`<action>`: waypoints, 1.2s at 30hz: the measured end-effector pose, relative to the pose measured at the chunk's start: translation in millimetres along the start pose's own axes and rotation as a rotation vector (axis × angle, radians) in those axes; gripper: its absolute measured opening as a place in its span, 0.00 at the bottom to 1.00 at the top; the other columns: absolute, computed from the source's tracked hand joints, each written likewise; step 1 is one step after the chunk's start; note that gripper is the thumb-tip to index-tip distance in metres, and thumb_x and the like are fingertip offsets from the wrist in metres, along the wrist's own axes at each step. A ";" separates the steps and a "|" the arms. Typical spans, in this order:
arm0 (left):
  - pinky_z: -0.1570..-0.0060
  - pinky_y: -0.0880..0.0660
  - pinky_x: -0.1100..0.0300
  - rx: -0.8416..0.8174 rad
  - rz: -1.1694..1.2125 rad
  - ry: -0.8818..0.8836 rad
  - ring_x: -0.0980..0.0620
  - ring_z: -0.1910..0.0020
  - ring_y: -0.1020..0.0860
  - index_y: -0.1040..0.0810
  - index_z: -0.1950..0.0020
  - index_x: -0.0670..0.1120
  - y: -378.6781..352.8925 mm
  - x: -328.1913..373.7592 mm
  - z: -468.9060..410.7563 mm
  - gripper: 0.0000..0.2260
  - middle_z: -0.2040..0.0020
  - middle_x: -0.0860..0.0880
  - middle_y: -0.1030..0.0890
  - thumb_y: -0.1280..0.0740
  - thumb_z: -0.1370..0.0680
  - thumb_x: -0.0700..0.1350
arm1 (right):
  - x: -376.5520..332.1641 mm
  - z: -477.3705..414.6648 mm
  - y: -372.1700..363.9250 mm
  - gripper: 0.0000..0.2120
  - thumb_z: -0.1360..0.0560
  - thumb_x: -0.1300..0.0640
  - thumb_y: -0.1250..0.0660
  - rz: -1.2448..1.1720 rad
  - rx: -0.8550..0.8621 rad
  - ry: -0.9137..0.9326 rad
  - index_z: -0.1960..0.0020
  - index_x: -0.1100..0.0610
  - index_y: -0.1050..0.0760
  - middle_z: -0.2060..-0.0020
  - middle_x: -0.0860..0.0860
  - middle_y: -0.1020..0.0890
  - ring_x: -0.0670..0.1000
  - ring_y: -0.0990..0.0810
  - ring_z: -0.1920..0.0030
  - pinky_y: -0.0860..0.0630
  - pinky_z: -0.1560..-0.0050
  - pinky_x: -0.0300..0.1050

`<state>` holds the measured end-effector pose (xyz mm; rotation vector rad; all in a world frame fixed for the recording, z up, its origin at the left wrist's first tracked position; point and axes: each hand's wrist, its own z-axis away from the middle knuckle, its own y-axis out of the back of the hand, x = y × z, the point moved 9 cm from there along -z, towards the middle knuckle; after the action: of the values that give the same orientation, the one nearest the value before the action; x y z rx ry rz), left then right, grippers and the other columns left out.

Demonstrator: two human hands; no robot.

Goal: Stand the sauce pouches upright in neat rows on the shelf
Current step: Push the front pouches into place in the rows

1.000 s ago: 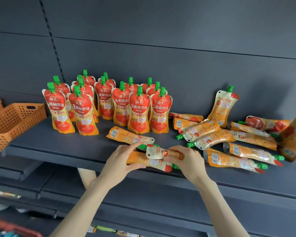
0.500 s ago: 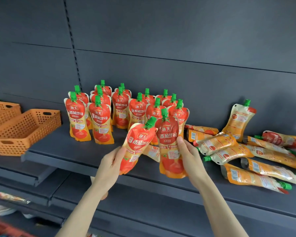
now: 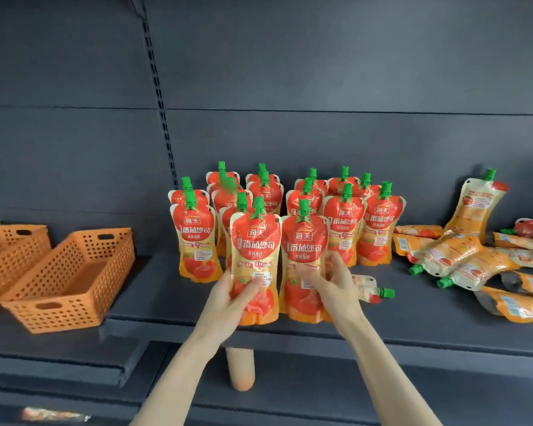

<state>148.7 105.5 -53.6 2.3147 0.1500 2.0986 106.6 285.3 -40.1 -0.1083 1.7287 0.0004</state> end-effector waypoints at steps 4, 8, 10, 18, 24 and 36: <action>0.54 0.24 0.70 -0.014 -0.027 -0.058 0.65 0.47 0.22 0.28 0.40 0.59 22.8 1.5 -9.4 0.17 0.48 0.63 0.19 0.32 0.28 0.51 | 2.1 -0.1 -13.3 0.10 0.29 0.60 0.28 0.047 0.030 0.054 0.50 0.55 0.27 0.53 0.52 0.17 0.51 0.18 0.51 0.19 0.52 0.48; 0.59 0.26 0.74 0.016 -0.027 -0.118 0.68 0.50 0.22 0.25 0.47 0.59 40.6 4.4 -15.4 0.12 0.53 0.67 0.19 0.30 0.27 0.44 | 0.8 -2.5 -19.1 0.08 0.28 0.59 0.29 0.123 0.071 0.077 0.52 0.55 0.26 0.55 0.55 0.17 0.53 0.18 0.53 0.21 0.53 0.49; 0.57 0.26 0.74 0.027 -0.014 -0.133 0.67 0.50 0.22 0.24 0.48 0.59 48.4 2.5 -19.7 0.12 0.52 0.67 0.19 0.30 0.27 0.45 | -2.4 -3.6 -21.2 0.07 0.28 0.61 0.30 0.126 0.084 0.099 0.51 0.55 0.25 0.54 0.57 0.17 0.52 0.18 0.55 0.20 0.54 0.49; 0.45 0.24 0.62 0.003 -0.044 -0.097 0.61 0.44 0.22 0.27 0.40 0.54 55.8 -28.9 -29.3 0.16 0.45 0.58 0.20 0.30 0.26 0.43 | 15.9 0.2 -26.8 0.14 0.27 0.65 0.31 0.205 0.071 0.091 0.46 0.53 0.28 0.52 0.47 0.18 0.43 0.19 0.51 0.23 0.54 0.35; 0.47 0.28 0.63 0.092 -0.298 -0.140 0.56 0.42 0.26 0.34 0.35 0.51 58.9 -41.8 -24.7 0.26 0.41 0.54 0.24 0.27 0.28 0.44 | 35.6 11.1 -28.2 0.19 0.29 0.64 0.29 0.348 0.092 0.065 0.43 0.52 0.31 0.51 0.42 0.20 0.34 0.22 0.51 0.27 0.54 0.26; 0.42 0.27 0.51 0.086 -0.412 -0.131 0.50 0.40 0.25 0.37 0.33 0.49 61.3 -45.9 -31.6 0.26 0.38 0.52 0.25 0.29 0.27 0.46 | 43.3 15.5 -22.4 0.20 0.27 0.62 0.30 0.417 0.140 0.095 0.40 0.53 0.32 0.46 0.47 0.21 0.44 0.23 0.45 0.26 0.50 0.30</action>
<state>116.8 39.1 -91.5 2.2151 0.6633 1.7677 116.7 260.8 -83.8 0.3614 1.8129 0.1830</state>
